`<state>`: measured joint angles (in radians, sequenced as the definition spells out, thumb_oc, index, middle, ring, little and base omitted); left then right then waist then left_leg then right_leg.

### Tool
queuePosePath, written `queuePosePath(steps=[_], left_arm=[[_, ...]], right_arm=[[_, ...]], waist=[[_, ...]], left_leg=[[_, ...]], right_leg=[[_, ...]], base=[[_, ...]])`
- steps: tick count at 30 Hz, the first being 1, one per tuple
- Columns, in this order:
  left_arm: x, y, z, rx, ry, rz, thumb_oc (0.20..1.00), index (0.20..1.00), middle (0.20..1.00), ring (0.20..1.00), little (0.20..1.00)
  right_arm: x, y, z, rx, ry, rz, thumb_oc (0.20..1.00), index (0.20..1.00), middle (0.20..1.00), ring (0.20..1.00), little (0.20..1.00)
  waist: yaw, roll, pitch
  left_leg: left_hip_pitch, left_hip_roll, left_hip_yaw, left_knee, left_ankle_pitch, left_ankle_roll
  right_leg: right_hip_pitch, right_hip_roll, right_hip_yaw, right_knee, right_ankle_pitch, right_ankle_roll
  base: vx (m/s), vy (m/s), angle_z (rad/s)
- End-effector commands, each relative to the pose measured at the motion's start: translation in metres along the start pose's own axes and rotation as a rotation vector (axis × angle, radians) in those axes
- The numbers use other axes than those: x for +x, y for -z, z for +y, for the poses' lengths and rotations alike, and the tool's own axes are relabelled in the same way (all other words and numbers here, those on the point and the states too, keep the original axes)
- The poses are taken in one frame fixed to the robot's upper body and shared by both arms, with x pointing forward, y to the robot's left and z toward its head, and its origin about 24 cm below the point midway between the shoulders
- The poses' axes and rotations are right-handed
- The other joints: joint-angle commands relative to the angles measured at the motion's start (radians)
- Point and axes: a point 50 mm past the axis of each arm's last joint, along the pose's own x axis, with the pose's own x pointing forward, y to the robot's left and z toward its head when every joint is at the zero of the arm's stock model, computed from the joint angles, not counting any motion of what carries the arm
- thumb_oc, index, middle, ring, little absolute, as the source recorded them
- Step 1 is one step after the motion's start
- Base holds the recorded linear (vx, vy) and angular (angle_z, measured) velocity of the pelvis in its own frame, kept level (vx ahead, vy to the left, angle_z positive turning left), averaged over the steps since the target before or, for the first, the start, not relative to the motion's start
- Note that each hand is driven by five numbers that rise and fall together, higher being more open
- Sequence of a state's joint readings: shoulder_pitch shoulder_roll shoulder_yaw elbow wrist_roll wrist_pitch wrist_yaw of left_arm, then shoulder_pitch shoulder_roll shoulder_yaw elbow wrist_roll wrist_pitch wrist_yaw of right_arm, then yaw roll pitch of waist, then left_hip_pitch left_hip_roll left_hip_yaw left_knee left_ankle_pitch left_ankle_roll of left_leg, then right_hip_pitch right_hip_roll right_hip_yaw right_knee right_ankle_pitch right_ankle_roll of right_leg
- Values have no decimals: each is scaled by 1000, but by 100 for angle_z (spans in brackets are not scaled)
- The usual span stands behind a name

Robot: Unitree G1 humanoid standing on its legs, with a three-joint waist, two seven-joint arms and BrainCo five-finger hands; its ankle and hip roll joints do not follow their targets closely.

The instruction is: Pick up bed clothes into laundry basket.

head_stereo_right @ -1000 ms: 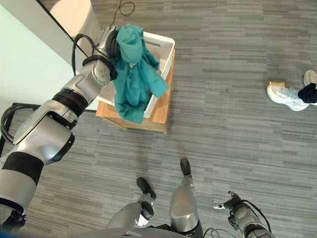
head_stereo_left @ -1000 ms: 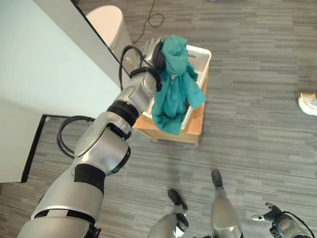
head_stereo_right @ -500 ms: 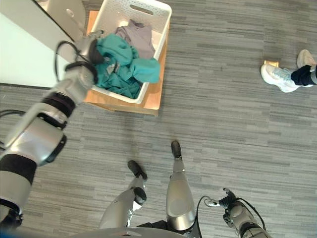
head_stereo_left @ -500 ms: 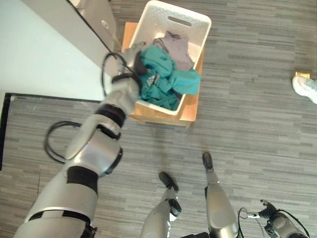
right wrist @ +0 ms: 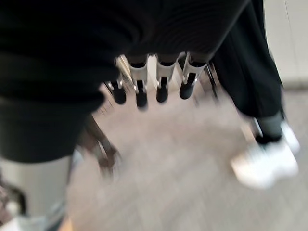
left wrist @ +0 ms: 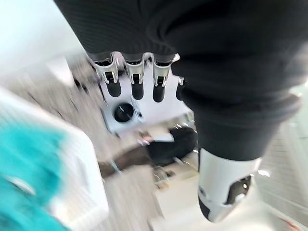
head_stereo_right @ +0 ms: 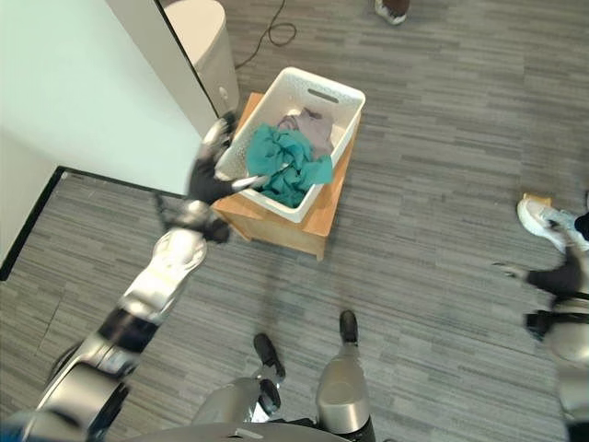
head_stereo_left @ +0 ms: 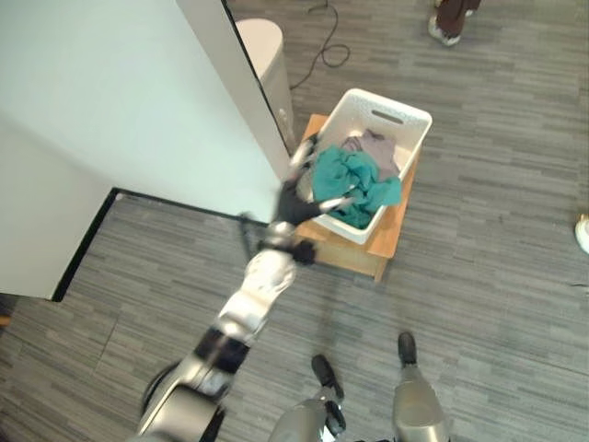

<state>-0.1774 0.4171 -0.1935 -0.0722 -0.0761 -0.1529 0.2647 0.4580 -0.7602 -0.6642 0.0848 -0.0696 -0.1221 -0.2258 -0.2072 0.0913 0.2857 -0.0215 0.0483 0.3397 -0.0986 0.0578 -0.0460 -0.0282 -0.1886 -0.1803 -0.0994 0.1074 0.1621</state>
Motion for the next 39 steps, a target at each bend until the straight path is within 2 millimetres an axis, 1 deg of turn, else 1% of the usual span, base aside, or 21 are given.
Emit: queuePosePath(steps=[1, 6, 10, 11, 13, 14, 16, 17, 19, 21, 22, 24, 25, 26, 28, 29, 32, 34, 35, 36, 39], left_arm=[[5, -11, 22, -30, -3, -87, 1000, 1000, 1000, 1000, 1000], [-28, -13, 49, -146, -95, -79, 1000, 1000, 1000, 1000, 1000], [-37, -6, 43, -234, -94, -24, 1000, 1000, 1000, 1000, 1000], [-44, -2, 34, -297, -87, -2, 1000, 1000, 1000, 1000, 1000], [-43, 3, 27, -327, -76, 20, 1000, 1000, 1000, 1000, 1000], [-37, 14, 12, -335, -42, 76, 1000, 1000, 1000, 1000, 1000], [-37, 23, -2, -316, 30, 122, 1000, 1000, 1000, 1000, 1000], [-36, 23, -2, -317, 30, 121, 1000, 1000, 1000, 1000, 1000], [-40, 31, -11, -322, 79, 167, 1000, 1000, 1000, 1000, 1000], [-44, 36, -11, -336, 76, 196, 1000, 1000, 1000, 1000, 1000], [-50, 38, -15, -372, 54, 225, 1000, 1000, 1000, 1000, 1000], [-63, 44, 0, -332, -42, 256, 1000, 1000, 1000, 1000, 1000], [-64, 44, 0, -331, -43, 258, 1000, 1000, 1000, 1000, 1000], [-73, 48, 5, -313, -92, 288, 1000, 1000, 1000, 1000, 1000], [-67, 49, 7, -282, -129, 286, 1000, 1000, 1000, 1000, 1000], [-66, 49, 8, -281, -131, 284, 1000, 1000, 1000, 1000, 1000], [-70, 52, 26, -223, -176, 305, 1000, 1000, 1000, 1000, 1000], [-72, 54, 29, -221, -191, 317, 1000, 1000, 1000, 1000, 1000], [-78, 57, 34, -229, -218, 346, 1000, 1000, 1000, 1000, 1000], [-80, 60, 35, -231, -230, 361, 1000, 1000, 1000, 1000, 1000], [-92, 62, 39, -235, -246, 394, 1000, 1000, 1000, 1000, 1000]], right_arm=[[-15, 22, -6, -21, -22, 77, 1000, 1000, 1000, 1000, 1000], [-27, 19, -24, 224, 146, 55, 1000, 1000, 1000, 1000, 1000], [-15, 3, 12, 320, 98, 16, 1000, 1000, 1000, 1000, 1000], [-22, -15, 38, 344, 5, -45, 1000, 1000, 1000, 1000, 1000], [-18, -30, 45, 361, 26, -104, 1000, 1000, 1000, 1000, 1000], [-5, -61, 52, 437, 41, -217, 1000, 1000, 1000, 1000, 1000], [2, -74, 56, 456, 36, -265, 1000, 1000, 1000, 1000, 1000], [2, -74, 56, 455, 37, -265, 1000, 1000, 1000, 1000, 1000], [4, -81, 62, 455, 2, -284, 1000, 1000, 1000, 1000, 1000], [4, -85, 65, 446, -28, -298, 1000, 1000, 1000, 1000, 1000], [-3, -148, 92, 567, -74, -464, 1000, 1000, 1000, 1000, 1000], [-41, -178, 127, 579, -323, -579, 1000, 1000, 1000, 1000, 1000], [-41, -178, 128, 579, -324, -579, 1000, 1000, 1000, 1000, 1000], [-53, -196, 140, 575, -412, -637, 1000, 1000, 1000, 1000, 1000], [-51, -211, 145, 564, -401, -681, 1000, 1000, 1000, 1000, 1000], [-50, -212, 145, 565, -400, -684, 1000, 1000, 1000, 1000, 1000], [-53, -222, 147, 580, -395, -688, 1000, 1000, 1000, 1000, 1000], [-55, -222, 148, 591, -401, -677, 1000, 1000, 1000, 1000, 1000], [-56, -215, 150, 612, -415, -633, 1000, 1000, 1000, 1000, 1000], [-57, -214, 152, 628, -428, -621, 1000, 1000, 1000, 1000, 1000], [-59, -212, 160, 656, -475, -583, 1000, 1000, 1000, 1000, 1000]], waist=[[-23, -63, -105], [3, -70, -162], [69, -74, -160], [97, -66, -141], [104, -67, -124], [108, -56, -106], [113, -44, -99], [113, -43, -101], [113, -42, -96], [125, -47, -111], [178, -39, -130], [212, -30, -129], [209, -30, -133], [246, -28, -117], [246, -44, -97], [245, -45, -94], [198, -62, -118], [198, -69, -124], [182, -86, -144], [185, -89, -157], [195, -84, -196]], left_leg=[[53, 61, -18, 11, -49, -68], [78, 61, -31, 11, -65, -57], [91, 53, -56, 11, -74, -35], [91, 49, -87, 11, -71, -26], [90, 45, -112, 11, -67, -20], [69, 48, -163, 11, -58, -17], [33, 42, -242, 11, -24, -14], [33, 43, -242, 11, -28, -15], [2, 16, -328, 11, -5, -11], [-18, -3, -380, 11, -5, -9], [-28, 5, -391, 11, 8, -30], [-46, 22, -390, 11, 34, -51], [-47, 21, -391, 11, 30, -51], [-84, 43, -354, 11, 74, -72], [-111, 99, -104, 51, 65, -61], [-114, 100, -103, 55, 66, -60], [-24, 246, 332, 135, 46, -63], [-8, 267, 361, 162, 45, -62], [11, 322, 415, 210, 51, -73], [28, 350, 457, 209, 63, -77], [61, 332, 445, 125, 76, -78]], right_leg=[[8, -46, 8, 21, -24, 70], [30, -38, 0, 32, -29, 67], [7, -35, -13, 145, -62, 64], [-23, -28, -8, 242, -69, 68], [-46, -16, 19, 322, -84, 77], [-80, 40, 114, 388, -134, 68], [-70, 133, 291, 361, -195, 35], [-69, 133, 290, 358, -197, 35], [-39, 186, 460, 303, -208, 7], [11, 175, 497, 195, -196, -22], [50, 127, 430, 107, -157, -10], [96, 102, 371, 23, -138, -15], [98, 101, 368, 20, -141, -15], [115, 91, 296, 12, -160, -24], [135, 56, 185, 12, -186, -29], [133, 56, 187, 12, -184, -29], [184, 34, -87, 21, -189, -24], [200, 27, -137, 23, -186, -32], [230, 16, -256, 26, -185, -48], [235, 8, -301, 31, -181, -49], [247, 1, -388, 61, -174, -40]], base=[[91, -40, 12], [30, -8, 5], [-38, -7, -3], [-93, -3, 1], [-121, -5, 46], [-194, -38, 97], [-175, -64, 86], [-66, -55, 197], [-102, -108, 216], [-128, -217, 140], [-60, -259, 196], [-98, -163, 103], [-223, -75, 63], [-307, -41, 105], [-331, -39, 160], [-232, -35, 182], [-263, -34, 226], [-156, 2, 239], [-166, 52, 192], [-100, 84, 192], [57, 171, 240]])
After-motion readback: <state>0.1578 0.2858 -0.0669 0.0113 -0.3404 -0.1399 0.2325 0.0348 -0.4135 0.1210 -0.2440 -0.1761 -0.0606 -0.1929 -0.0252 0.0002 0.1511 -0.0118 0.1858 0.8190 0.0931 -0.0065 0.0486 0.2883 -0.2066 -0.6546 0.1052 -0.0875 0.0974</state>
